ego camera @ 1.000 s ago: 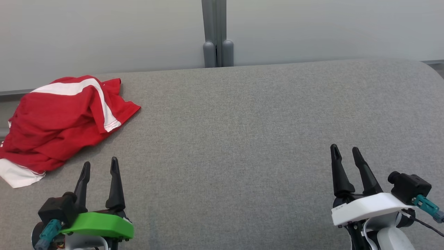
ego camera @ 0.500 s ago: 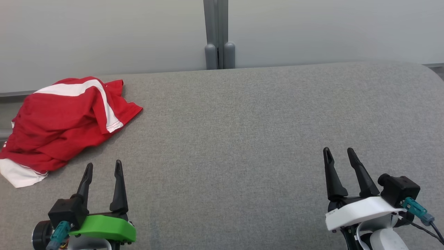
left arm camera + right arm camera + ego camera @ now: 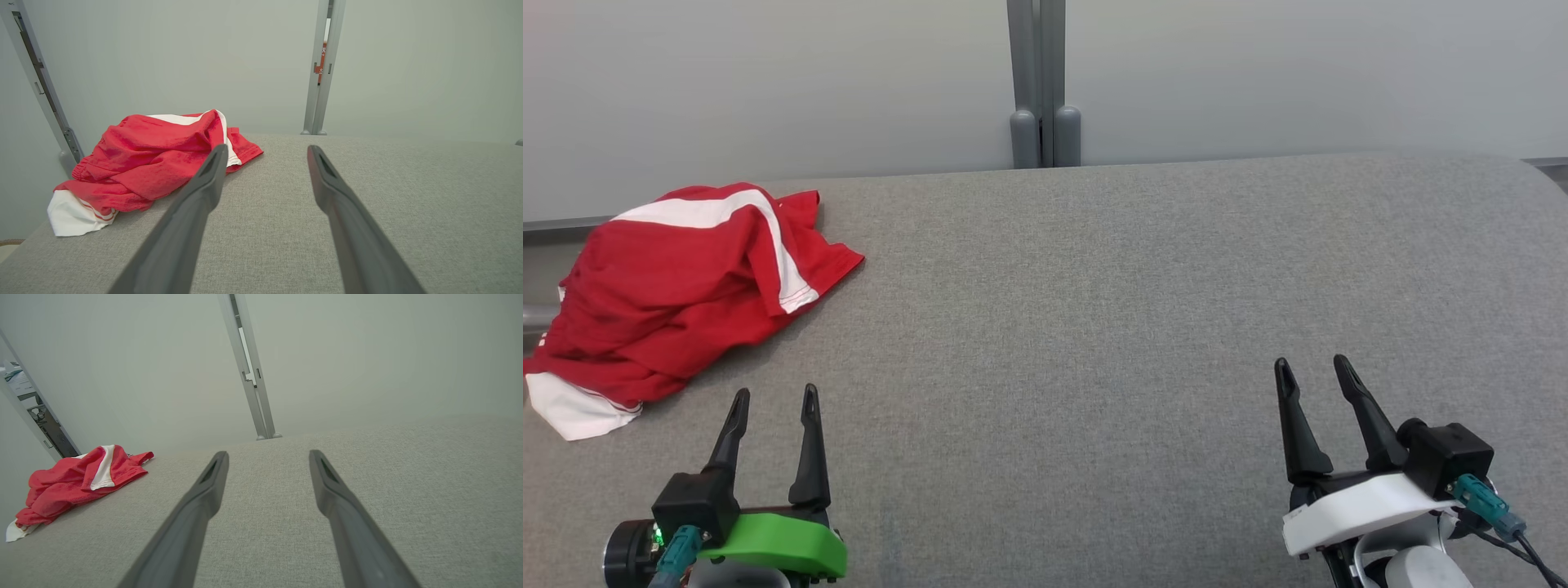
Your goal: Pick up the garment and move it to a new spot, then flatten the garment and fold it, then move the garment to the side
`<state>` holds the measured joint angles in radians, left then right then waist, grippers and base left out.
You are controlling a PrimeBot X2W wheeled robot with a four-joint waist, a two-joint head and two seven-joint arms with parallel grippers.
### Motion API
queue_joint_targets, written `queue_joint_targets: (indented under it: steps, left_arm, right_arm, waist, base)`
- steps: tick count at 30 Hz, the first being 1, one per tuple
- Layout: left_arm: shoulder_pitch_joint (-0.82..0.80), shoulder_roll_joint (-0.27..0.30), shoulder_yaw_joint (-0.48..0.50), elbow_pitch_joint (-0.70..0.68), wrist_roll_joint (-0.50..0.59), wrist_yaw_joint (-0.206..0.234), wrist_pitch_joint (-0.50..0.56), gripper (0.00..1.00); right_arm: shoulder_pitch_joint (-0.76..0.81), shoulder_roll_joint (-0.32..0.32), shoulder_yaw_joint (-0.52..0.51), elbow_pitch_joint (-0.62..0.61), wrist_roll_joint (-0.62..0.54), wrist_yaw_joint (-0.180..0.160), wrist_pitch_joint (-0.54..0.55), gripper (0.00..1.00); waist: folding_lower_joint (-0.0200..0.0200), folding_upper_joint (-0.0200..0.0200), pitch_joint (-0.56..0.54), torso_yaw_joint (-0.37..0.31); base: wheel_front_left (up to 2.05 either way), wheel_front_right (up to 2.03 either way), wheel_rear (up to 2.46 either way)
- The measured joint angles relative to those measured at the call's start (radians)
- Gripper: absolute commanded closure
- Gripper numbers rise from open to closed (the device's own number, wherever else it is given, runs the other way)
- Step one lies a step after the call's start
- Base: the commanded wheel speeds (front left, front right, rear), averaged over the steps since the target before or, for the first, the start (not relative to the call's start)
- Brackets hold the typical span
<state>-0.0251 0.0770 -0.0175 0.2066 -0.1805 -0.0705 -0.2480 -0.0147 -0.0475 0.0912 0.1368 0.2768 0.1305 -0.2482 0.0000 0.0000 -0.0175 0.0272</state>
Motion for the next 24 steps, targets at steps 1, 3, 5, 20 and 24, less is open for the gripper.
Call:
queue_joint_targets:
  steps: [1,3,5,20,24]
  left_arm:
    - [0.000,0.000,0.000,0.001,0.003,0.000,-0.001,0.00]
    - [0.000,0.000,0.000,0.002,0.012,0.000,-0.006,0.00]
    - [0.000,0.001,0.000,0.002,0.019,0.000,-0.005,0.00]
    - [0.015,0.007,-0.007,-0.053,0.027,0.019,0.067,0.00]
    - [0.019,0.011,-0.006,-0.071,0.018,0.027,0.076,0.00]
  right_arm:
    - [0.000,0.000,-0.001,0.001,-0.004,0.000,0.000,0.00]
    - [0.000,0.000,-0.002,0.003,-0.018,0.000,-0.005,0.00]
    - [0.000,0.000,-0.002,0.006,-0.030,0.000,-0.009,0.00]
    - [0.005,-0.001,-0.016,0.020,-0.047,0.000,-0.015,0.00]
    - [0.005,-0.001,-0.020,0.023,-0.045,0.000,-0.015,0.00]
  waist:
    - [0.0000,0.0000,0.000,0.000]
    - [0.0000,0.0000,-0.001,0.001]
    - [0.0000,0.0000,-0.001,0.001]
    - [0.0000,0.0000,-0.001,0.010]
    - [0.0000,0.0000,-0.001,0.011]
  base:
    - [0.00,0.00,0.00]
    - [0.00,0.00,0.00]
    - [0.00,0.00,0.00]
    - [0.00,0.00,0.00]
    - [0.00,0.00,0.00]
